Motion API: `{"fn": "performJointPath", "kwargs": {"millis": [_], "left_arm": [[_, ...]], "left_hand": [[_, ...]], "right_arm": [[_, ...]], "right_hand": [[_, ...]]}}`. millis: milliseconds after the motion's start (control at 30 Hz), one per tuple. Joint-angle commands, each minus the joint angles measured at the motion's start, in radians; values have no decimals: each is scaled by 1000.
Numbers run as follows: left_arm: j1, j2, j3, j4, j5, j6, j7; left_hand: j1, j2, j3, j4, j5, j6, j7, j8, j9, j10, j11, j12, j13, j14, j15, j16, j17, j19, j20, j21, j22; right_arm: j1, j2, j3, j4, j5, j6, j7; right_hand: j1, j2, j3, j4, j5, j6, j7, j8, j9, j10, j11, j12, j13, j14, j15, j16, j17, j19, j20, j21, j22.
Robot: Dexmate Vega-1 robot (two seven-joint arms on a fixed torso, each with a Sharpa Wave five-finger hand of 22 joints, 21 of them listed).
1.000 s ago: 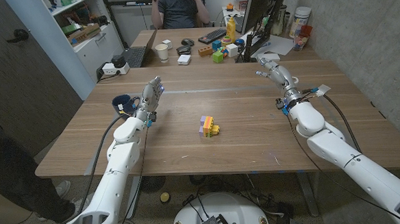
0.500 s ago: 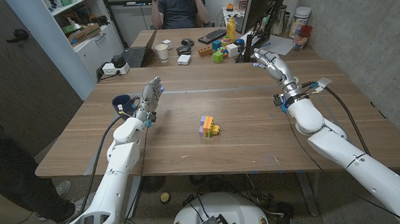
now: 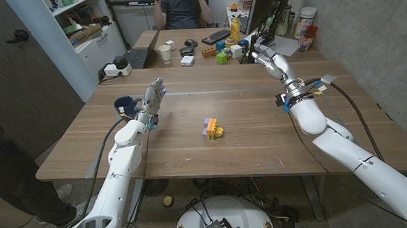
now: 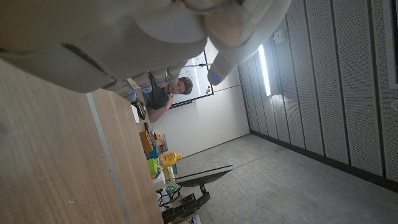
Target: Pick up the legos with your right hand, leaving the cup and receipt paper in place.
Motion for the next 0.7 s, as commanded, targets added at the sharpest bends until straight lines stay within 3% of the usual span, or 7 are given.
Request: {"fn": "performJointPath", "kwargs": {"millis": [33,700], "left_arm": [[4,-3,-11,-6,-3,-3,-5],[-11,-3,-17,21,-4,-18,-17]], "left_hand": [[-9,62,-4,0,6,-2,-4,5,1,-46,3,6,5,-137,3,6,2,-14,0,2,5],[-15,59,-11,0,7,1,-2,5,1,-47,6,6,6,-138,3,7,2,-13,-1,3,5]], "right_arm": [[-35,-13,15,-97,-129,-40,-44],[-99,-34,0,-251,-463,-231,-112]], "right_hand": [[1,-9,-7,-3,1,-9,-4,-6,4,-6,-4,-3,3,-5,2,-2,2,3,-7,-7,-1],[-12,-12,-21,1,0,-6,-15,-1,5,-6,-13,-1,4,-5,-1,0,5,2,-7,-9,-1]]}}
